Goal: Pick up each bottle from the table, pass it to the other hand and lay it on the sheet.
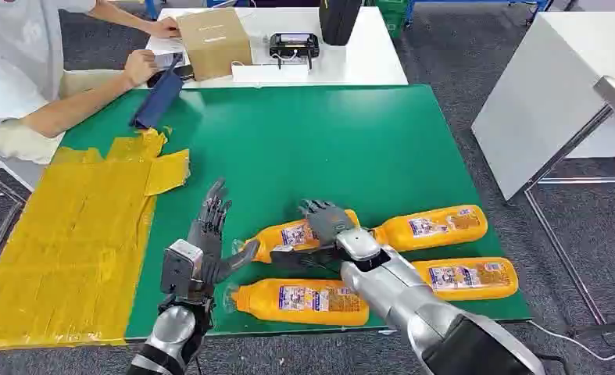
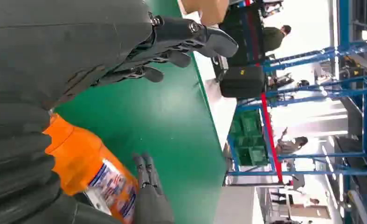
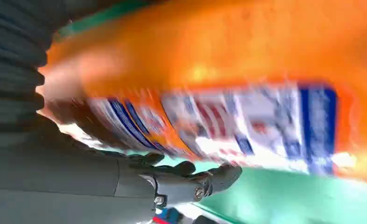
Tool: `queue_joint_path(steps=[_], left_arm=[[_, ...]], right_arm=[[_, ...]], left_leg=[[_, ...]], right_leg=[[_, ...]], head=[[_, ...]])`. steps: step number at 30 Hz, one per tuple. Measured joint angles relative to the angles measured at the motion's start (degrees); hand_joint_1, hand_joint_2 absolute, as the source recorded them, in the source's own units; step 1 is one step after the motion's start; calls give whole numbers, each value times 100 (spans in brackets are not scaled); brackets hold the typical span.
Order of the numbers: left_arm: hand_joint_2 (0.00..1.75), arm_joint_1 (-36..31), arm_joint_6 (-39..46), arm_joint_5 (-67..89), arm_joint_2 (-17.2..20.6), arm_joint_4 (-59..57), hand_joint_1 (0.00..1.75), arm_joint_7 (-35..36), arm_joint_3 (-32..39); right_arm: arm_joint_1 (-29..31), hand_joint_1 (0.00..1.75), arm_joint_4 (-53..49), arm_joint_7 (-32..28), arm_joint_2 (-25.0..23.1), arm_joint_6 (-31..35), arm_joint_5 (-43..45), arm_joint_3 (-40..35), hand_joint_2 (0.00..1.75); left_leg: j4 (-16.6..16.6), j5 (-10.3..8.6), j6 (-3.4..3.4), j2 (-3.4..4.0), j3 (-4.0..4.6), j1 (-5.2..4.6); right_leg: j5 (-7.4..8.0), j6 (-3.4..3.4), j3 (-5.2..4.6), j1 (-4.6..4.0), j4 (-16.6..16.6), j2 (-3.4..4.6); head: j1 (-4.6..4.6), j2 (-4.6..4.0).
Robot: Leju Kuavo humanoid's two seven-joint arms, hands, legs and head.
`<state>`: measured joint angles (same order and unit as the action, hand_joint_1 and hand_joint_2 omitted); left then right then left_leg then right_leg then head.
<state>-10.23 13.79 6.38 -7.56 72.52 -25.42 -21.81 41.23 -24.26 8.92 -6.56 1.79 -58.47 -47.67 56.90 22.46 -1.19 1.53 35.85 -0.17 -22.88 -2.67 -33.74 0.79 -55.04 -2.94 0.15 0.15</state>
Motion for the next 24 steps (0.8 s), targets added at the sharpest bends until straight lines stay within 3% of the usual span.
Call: queue_joint_path(steps=[6,8,12,15,19,24], left_arm=[[175,-21,-11,15,-65,-131,0,35,-7],[175,-24,-11,17,-74,-157,0,37,-7],[175,-35,-13,20,-85,-192,0,39,-7],[175,-34,-24,50,-85,-194,0,55,-7],[175,21,-28,94,-85,-144,0,87,-4],[175,58,-28,124,-85,-94,0,94,-4]], right_arm=[[29,131,220,364,4,234,-256,-26,175],[38,169,249,369,4,262,-275,-26,175],[57,175,288,373,4,343,-293,-26,175],[6,175,312,373,15,880,-407,-22,175],[-177,175,312,373,94,2543,-756,59,175],[-274,175,306,375,157,3069,-912,162,175]], left_leg=[[-2,5,3,-1,-25,1],[-2,3,1,-1,-25,0],[-1,2,0,-2,-25,0],[0,-1,-1,-2,-22,0],[0,-2,-2,-8,-1,-1],[1,-1,-1,-6,8,-2]], right_leg=[[-11,17,-13,0,1,-1],[-2,5,-13,1,1,-1],[-2,4,5,0,1,-1],[1,0,50,0,0,-2],[1,-1,40,1,-2,-6],[3,-4,24,0,-2,-5]], head=[[0,0],[-2,0],[0,0],[0,0],[2,0],[0,0]])
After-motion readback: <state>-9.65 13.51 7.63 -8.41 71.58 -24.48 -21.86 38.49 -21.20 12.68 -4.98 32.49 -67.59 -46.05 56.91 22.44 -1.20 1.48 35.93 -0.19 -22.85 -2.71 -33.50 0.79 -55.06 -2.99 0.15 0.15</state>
